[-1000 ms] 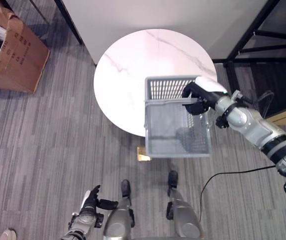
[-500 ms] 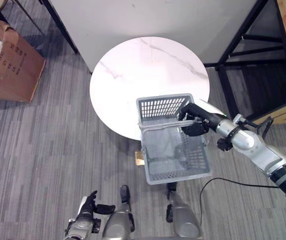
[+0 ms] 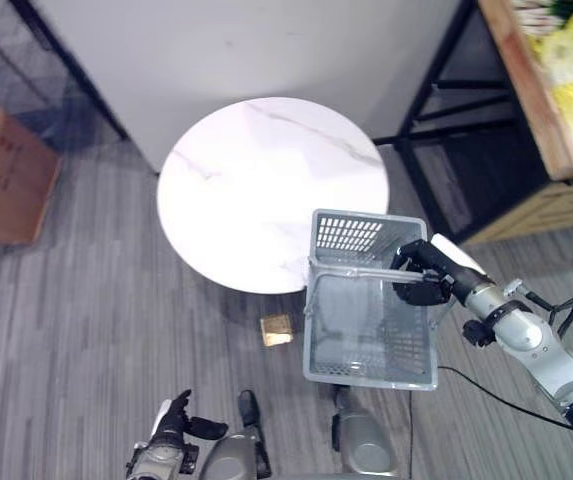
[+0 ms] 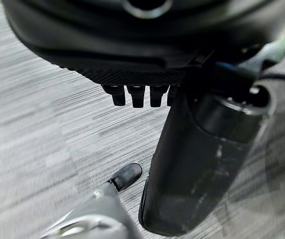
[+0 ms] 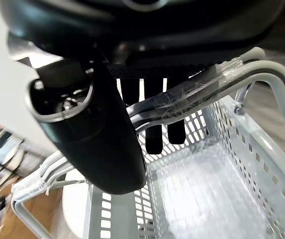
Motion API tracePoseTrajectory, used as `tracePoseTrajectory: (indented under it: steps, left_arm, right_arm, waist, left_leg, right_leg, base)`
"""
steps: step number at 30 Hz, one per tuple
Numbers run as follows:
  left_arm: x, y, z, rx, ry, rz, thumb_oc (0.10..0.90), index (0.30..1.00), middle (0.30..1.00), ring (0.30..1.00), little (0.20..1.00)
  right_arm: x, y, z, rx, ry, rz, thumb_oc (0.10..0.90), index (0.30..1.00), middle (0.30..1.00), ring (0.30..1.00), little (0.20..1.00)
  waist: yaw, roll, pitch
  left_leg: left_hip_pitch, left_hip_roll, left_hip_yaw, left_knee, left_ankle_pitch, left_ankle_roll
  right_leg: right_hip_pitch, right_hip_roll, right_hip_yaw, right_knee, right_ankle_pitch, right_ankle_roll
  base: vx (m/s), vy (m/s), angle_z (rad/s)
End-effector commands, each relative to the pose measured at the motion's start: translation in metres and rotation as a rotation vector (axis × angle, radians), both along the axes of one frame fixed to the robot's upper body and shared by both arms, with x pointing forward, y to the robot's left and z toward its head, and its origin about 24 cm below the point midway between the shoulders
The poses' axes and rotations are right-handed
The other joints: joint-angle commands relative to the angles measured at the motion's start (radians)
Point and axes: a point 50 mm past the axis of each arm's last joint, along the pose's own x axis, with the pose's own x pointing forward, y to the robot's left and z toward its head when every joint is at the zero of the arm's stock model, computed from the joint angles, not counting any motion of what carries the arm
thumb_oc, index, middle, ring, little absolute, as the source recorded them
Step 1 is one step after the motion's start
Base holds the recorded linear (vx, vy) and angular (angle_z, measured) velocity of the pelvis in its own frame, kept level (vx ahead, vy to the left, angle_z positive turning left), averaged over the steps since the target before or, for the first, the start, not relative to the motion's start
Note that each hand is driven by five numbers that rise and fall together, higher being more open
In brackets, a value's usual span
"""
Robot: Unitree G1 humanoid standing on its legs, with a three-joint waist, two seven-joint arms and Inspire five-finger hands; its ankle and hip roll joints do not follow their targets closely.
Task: Get the vegetables into the basket
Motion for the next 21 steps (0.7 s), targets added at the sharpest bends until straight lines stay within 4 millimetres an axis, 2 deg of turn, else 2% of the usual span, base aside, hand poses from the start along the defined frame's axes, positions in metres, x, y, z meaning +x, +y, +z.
tracePoseTrajectory:
  steps: [1, 2, 5, 6, 7, 9, 10, 12, 15, 21]
  left_arm:
    - [0.003, 0.029, 0.011, 0.102, -0.028, -0.005, 0.900, 1.000, 1.000, 1.000, 1.000]
    - [0.003, 0.032, 0.012, 0.106, -0.034, 0.009, 0.900, 1.000, 1.000, 1.000, 1.000]
    - [-0.004, 0.038, 0.012, 0.116, -0.018, 0.025, 0.900, 1.000, 1.000, 1.000, 1.000]
    - [-0.004, 0.038, 0.012, 0.116, -0.018, 0.025, 0.900, 1.000, 1.000, 1.000, 1.000]
    - [-0.011, 0.040, 0.010, 0.115, -0.001, 0.035, 0.900, 1.000, 1.000, 1.000, 1.000]
    - [-0.017, 0.041, 0.009, 0.109, 0.016, 0.041, 0.900, 1.000, 1.000, 1.000, 1.000]
    - [-0.020, 0.041, 0.008, 0.104, 0.026, 0.046, 0.900, 1.000, 1.000, 1.000, 1.000]
    - [-0.024, 0.042, 0.006, 0.103, 0.041, 0.048, 0.900, 1.000, 1.000, 1.000, 1.000]
    - [-0.029, 0.040, 0.004, 0.098, 0.066, 0.046, 0.900, 1.000, 1.000, 1.000, 1.000]
    - [-0.025, 0.027, 0.000, 0.070, 0.067, 0.012, 0.900, 1.000, 1.000, 1.000, 1.000]
  right_arm:
    - [0.022, 0.021, 0.078, 0.059, -0.387, 0.093, 0.400, 0.300, 0.300, 0.300, 0.300]
    - [0.022, 0.018, 0.076, 0.062, -0.388, 0.071, 0.400, 0.300, 0.300, 0.300, 0.300]
    - [0.021, 0.013, 0.071, 0.049, -0.383, 0.047, 0.400, 0.300, 0.300, 0.300, 0.300]
    - [0.021, 0.013, 0.071, 0.049, -0.383, 0.047, 0.400, 0.300, 0.300, 0.300, 0.300]
    - [0.020, 0.009, 0.064, 0.065, -0.370, 0.017, 0.400, 0.300, 0.300, 0.300, 0.300]
    - [0.019, 0.007, 0.061, 0.048, -0.356, 0.014, 0.400, 0.300, 0.300, 0.300, 0.300]
    - [0.018, 0.007, 0.058, 0.048, -0.352, 0.007, 0.400, 0.300, 0.300, 0.300, 0.300]
    - [0.016, 0.003, 0.056, 0.044, -0.347, -0.006, 0.400, 0.300, 0.300, 0.300, 0.300]
    - [0.009, -0.004, 0.053, 0.043, -0.344, -0.034, 0.400, 0.300, 0.300, 0.300, 0.300]
    - [-0.004, -0.019, 0.055, 0.016, -0.360, -0.082, 0.400, 0.300, 0.300, 0.300, 0.300]
  waist:
    - [0.030, 0.002, -0.016]
    - [0.041, 0.005, -0.016]
    - [0.061, 0.005, -0.031]
    - [0.061, 0.005, -0.031]
    - [0.073, 0.003, -0.049]
    - [0.089, -0.010, -0.065]
    - [0.093, -0.015, -0.074]
    - [0.100, -0.028, -0.078]
    - [0.088, -0.028, -0.081]
    - [0.051, -0.001, -0.071]
  left_leg:
    - [-0.007, 0.066, -0.053, 0.061, -0.074, -0.022]
    - [-0.014, 0.076, -0.029, 0.057, -0.068, -0.020]
    - [-0.026, 0.098, 0.032, 0.037, -0.046, -0.021]
    - [-0.025, 0.098, 0.032, 0.037, -0.046, -0.021]
    - [-0.038, 0.110, 0.071, 0.027, -0.032, -0.021]
    - [-0.033, 0.117, 0.103, 0.026, -0.027, -0.026]
    - [-0.023, 0.117, 0.105, 0.028, -0.047, -0.037]
    - [-0.019, 0.126, 0.139, 0.046, -0.046, -0.047]
    - [-0.012, 0.136, 0.148, 0.060, -0.043, -0.057]
    - [-0.009, 0.157, 0.143, 0.072, -0.020, -0.085]
  right_leg:
    - [0.024, -0.107, -0.098, 0.113, -0.116, 0.091]
    - [0.044, -0.110, -0.156, 0.136, -0.163, 0.082]
    - [0.094, -0.106, -0.211, 0.182, -0.222, 0.068]
    - [0.094, -0.106, -0.211, 0.182, -0.222, 0.068]
    - [0.136, -0.097, -0.235, 0.207, -0.254, 0.060]
    - [0.168, -0.094, -0.257, 0.197, -0.257, 0.064]
    - [0.194, -0.091, -0.269, 0.188, -0.269, 0.077]
    - [0.208, -0.084, -0.308, 0.143, -0.258, 0.080]
    - [0.209, -0.068, -0.311, 0.124, -0.288, 0.070]
    - [0.218, -0.043, -0.314, 0.095, -0.329, 0.043]
  base:
    - [-0.20, 0.133, -0.92]
    - [-0.18, 0.079, -0.82]
    - [-0.14, 0.035, -0.70]
    - [-0.15, 0.004, -1.05]
    - [-0.10, -0.017, -0.63]
    - [-0.04, -0.057, -0.53]
    - [0.03, -0.097, -1.10]
    - [0.00, -0.119, -0.87]
    - [0.03, -0.129, -0.17]
    - [0.01, -0.127, -0.01]
